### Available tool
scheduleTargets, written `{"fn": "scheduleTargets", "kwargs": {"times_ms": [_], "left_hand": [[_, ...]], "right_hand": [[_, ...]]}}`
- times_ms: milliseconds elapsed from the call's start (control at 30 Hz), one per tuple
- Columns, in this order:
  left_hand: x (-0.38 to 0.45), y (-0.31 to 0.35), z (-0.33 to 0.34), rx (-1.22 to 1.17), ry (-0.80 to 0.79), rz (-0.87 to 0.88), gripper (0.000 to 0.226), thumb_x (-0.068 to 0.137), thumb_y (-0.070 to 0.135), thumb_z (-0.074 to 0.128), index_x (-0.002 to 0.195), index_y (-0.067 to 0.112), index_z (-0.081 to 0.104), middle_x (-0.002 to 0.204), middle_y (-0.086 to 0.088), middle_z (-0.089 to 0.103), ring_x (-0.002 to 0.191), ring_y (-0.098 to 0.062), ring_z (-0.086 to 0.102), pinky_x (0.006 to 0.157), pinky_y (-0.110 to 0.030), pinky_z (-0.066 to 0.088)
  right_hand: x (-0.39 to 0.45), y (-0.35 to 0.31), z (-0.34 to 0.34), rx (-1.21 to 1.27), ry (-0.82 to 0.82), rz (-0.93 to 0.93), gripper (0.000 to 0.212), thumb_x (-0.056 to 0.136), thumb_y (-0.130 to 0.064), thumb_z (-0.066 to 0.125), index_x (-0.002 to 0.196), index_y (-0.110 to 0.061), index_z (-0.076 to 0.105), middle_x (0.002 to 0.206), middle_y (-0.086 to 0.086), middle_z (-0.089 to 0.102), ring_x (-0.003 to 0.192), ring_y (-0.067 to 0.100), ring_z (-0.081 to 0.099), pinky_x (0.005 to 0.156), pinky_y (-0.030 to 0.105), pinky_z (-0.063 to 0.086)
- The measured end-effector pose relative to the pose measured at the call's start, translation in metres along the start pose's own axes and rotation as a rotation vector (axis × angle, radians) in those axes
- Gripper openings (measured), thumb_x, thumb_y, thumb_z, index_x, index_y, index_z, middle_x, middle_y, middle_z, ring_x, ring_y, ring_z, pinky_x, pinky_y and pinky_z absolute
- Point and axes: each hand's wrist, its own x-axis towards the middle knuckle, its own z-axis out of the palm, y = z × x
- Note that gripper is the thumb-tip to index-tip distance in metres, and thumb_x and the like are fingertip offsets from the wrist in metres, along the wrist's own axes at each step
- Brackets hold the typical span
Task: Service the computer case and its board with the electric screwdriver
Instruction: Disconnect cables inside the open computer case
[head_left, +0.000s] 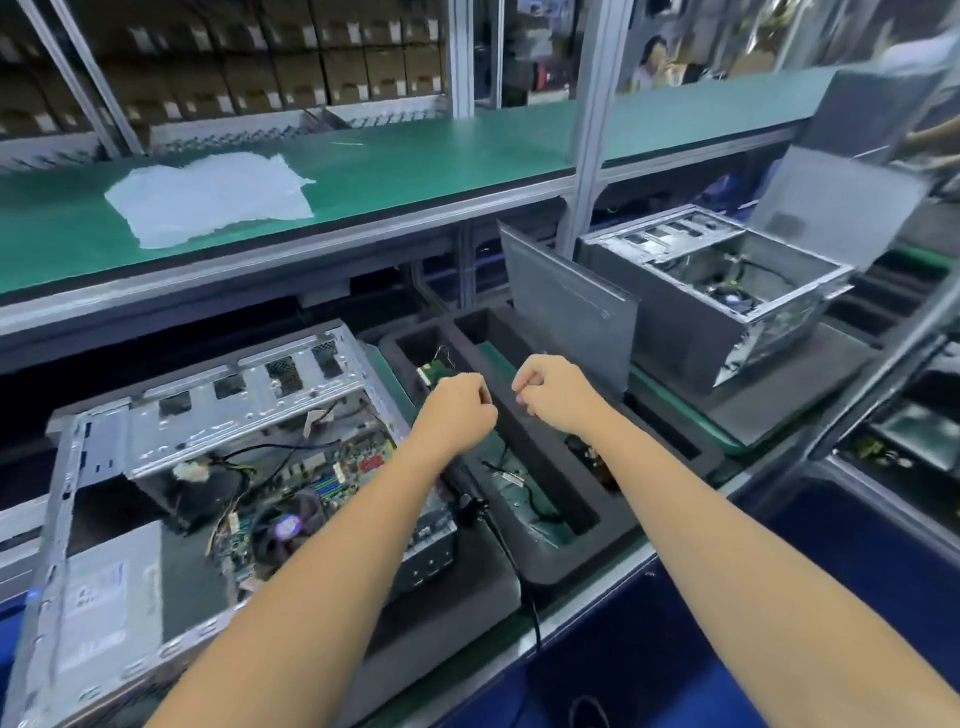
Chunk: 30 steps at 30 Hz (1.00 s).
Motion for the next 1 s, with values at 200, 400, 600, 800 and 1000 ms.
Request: {"fn": "scheduleTargets", "kwargs": {"times_ms": [200, 400, 600, 800, 1000], "left_hand": [[0.075, 0.019, 0.064, 0.185, -0.152, -0.258, 0.015, 0.079, 0.007, 0.046, 0.066, 0.009, 0.039, 0.087, -0.012, 0.050, 0.072, -0.028, 0.049, 0.058, -0.031, 0.038], [0.113, 0.009, 0.133, 0.313, -0.239, -0.416, 0.012, 0.085, 0.004, 0.048, 0.095, -0.001, 0.053, 0.106, -0.021, 0.061, 0.095, -0.036, 0.061, 0.067, -0.034, 0.043], [0.112, -0.003, 0.182, 0.415, -0.472, -0.407, 0.017, 0.088, 0.006, 0.050, 0.102, -0.001, 0.056, 0.109, -0.018, 0.059, 0.098, -0.034, 0.061, 0.068, -0.034, 0.043], [0.102, -0.025, 0.205, 0.420, -0.589, -0.425, 0.030, 0.088, 0.012, 0.052, 0.117, 0.007, 0.054, 0.115, -0.013, 0.061, 0.103, -0.029, 0.060, 0.077, -0.034, 0.046], [0.088, -0.027, 0.225, 0.341, -0.422, -0.464, 0.023, 0.083, 0.010, 0.063, 0.105, 0.003, 0.059, 0.108, -0.016, 0.063, 0.099, -0.034, 0.062, 0.080, -0.039, 0.050]], "right_hand": [[0.065, 0.076, -0.003, -0.035, -0.157, 0.032, 0.019, 0.090, -0.004, 0.050, 0.080, -0.018, 0.059, 0.075, -0.006, 0.058, 0.076, 0.019, 0.058, 0.057, 0.022, 0.042], [0.106, 0.133, -0.005, -0.056, -0.303, 0.036, 0.021, 0.087, -0.003, 0.049, 0.076, -0.018, 0.058, 0.085, 0.005, 0.065, 0.082, 0.027, 0.062, 0.076, 0.035, 0.053], [0.129, 0.149, -0.009, -0.003, -0.391, 0.024, 0.018, 0.091, -0.004, 0.046, 0.083, -0.012, 0.061, 0.085, 0.009, 0.065, 0.079, 0.031, 0.065, 0.075, 0.041, 0.055], [0.133, 0.151, 0.002, 0.023, -0.519, 0.012, 0.020, 0.094, -0.003, 0.042, 0.095, -0.005, 0.062, 0.084, 0.007, 0.063, 0.071, 0.027, 0.057, 0.065, 0.038, 0.052], [0.139, 0.153, 0.005, 0.018, -0.546, 0.019, 0.021, 0.094, -0.002, 0.042, 0.093, -0.005, 0.063, 0.076, -0.004, 0.058, 0.067, 0.022, 0.054, 0.067, 0.039, 0.054]]}}
